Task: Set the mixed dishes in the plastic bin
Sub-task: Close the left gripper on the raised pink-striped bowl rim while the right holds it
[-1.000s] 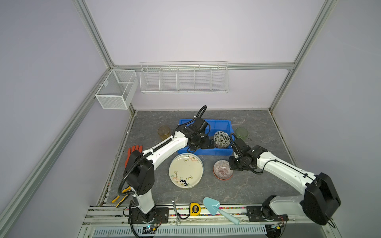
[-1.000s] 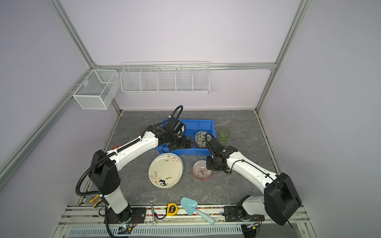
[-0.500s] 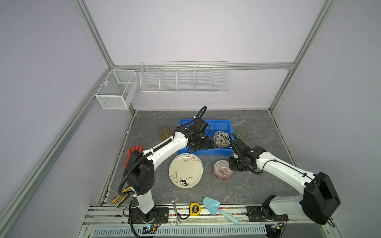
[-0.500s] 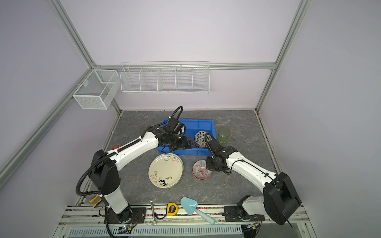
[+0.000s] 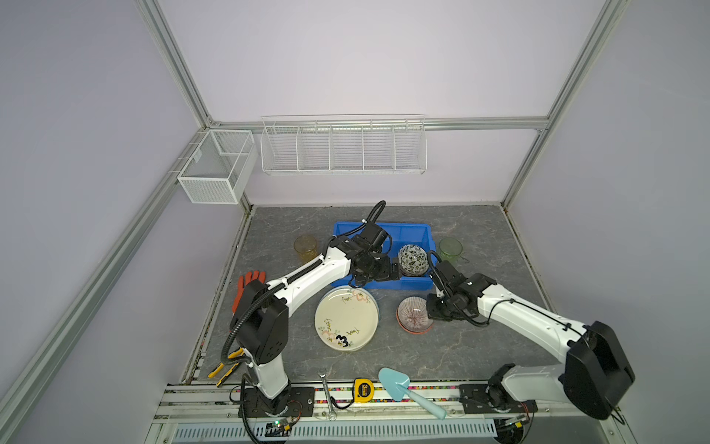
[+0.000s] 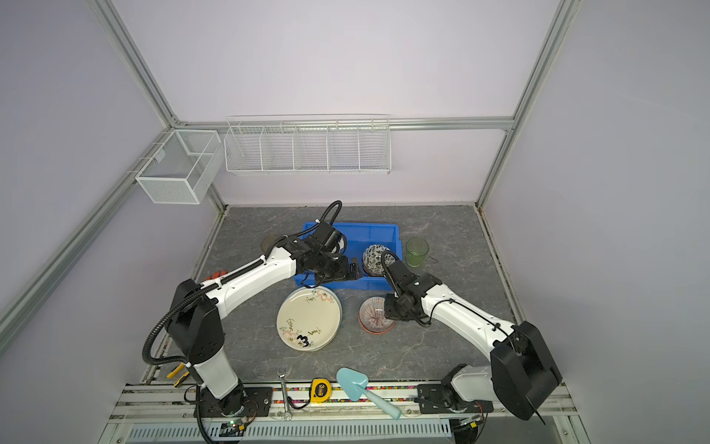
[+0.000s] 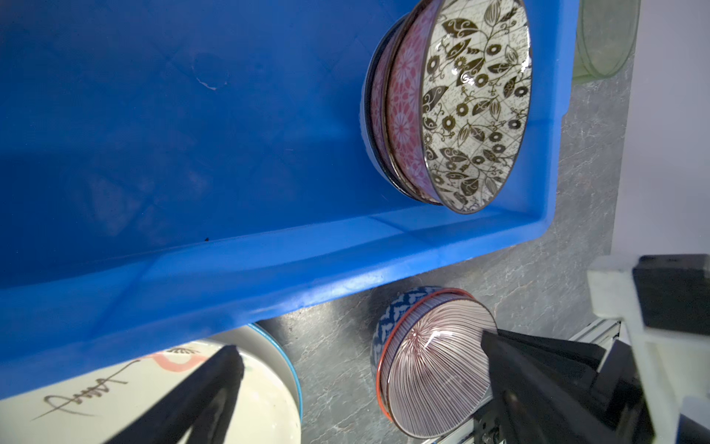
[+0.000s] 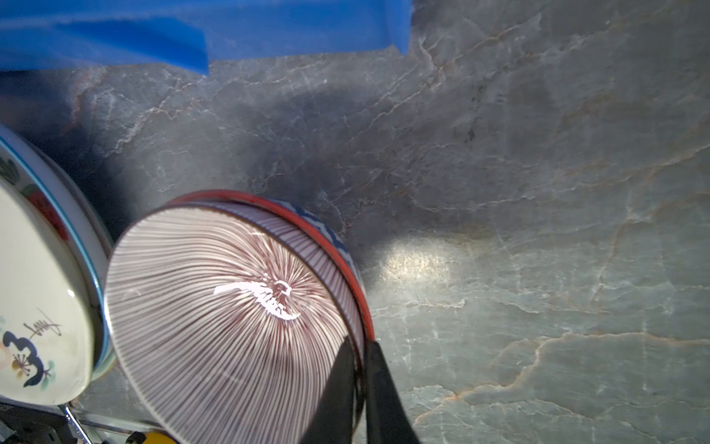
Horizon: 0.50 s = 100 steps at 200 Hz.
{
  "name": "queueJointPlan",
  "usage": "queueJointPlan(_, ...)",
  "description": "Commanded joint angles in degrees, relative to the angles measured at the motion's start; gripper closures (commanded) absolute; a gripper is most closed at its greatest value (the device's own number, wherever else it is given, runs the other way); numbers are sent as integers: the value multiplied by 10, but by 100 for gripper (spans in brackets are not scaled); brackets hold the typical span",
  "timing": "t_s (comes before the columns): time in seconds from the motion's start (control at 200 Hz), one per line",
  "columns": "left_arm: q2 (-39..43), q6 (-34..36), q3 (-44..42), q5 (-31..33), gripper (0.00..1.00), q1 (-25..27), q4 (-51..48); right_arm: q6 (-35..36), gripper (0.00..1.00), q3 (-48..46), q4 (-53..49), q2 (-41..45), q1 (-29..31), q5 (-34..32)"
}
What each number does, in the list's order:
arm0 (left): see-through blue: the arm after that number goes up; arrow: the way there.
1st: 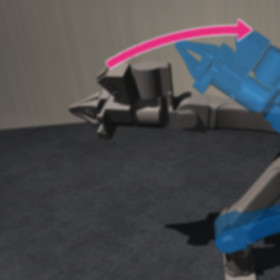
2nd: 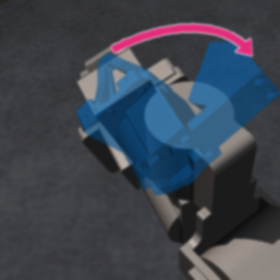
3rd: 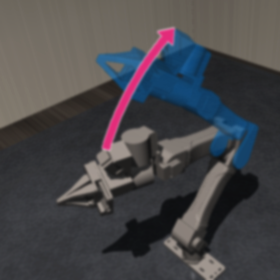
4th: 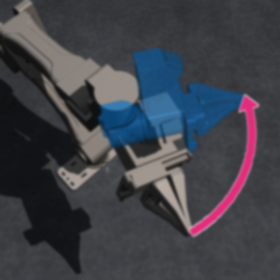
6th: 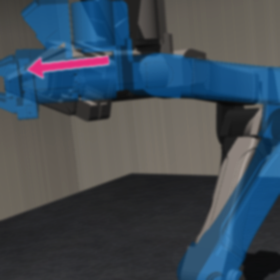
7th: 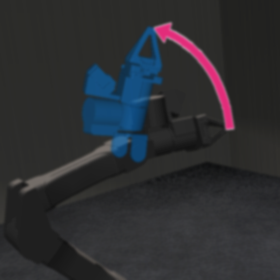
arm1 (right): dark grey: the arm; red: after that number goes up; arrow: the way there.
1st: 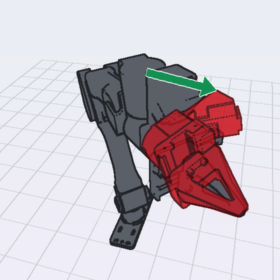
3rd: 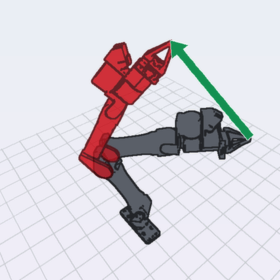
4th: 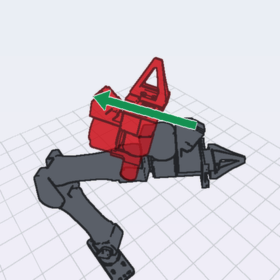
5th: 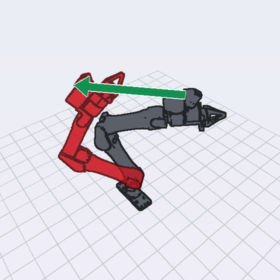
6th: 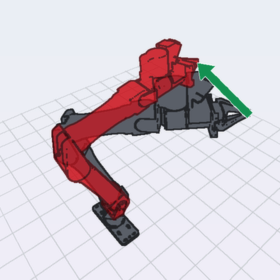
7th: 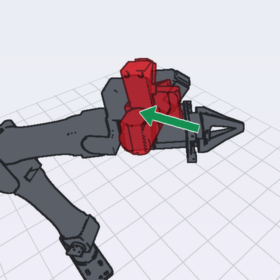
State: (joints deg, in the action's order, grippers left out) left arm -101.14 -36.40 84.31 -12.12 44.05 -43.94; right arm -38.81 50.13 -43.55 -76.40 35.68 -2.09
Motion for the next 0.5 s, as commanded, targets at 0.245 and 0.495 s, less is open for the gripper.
queueJointPlan(0.245,4,-8,-4,-8,0,5,5,-3,91,30,-32,33,1,-25)
queueJointPlan(0.495,12,-26,-15,-9,0,31,0,-6,93,35,-30,37,1,-20)
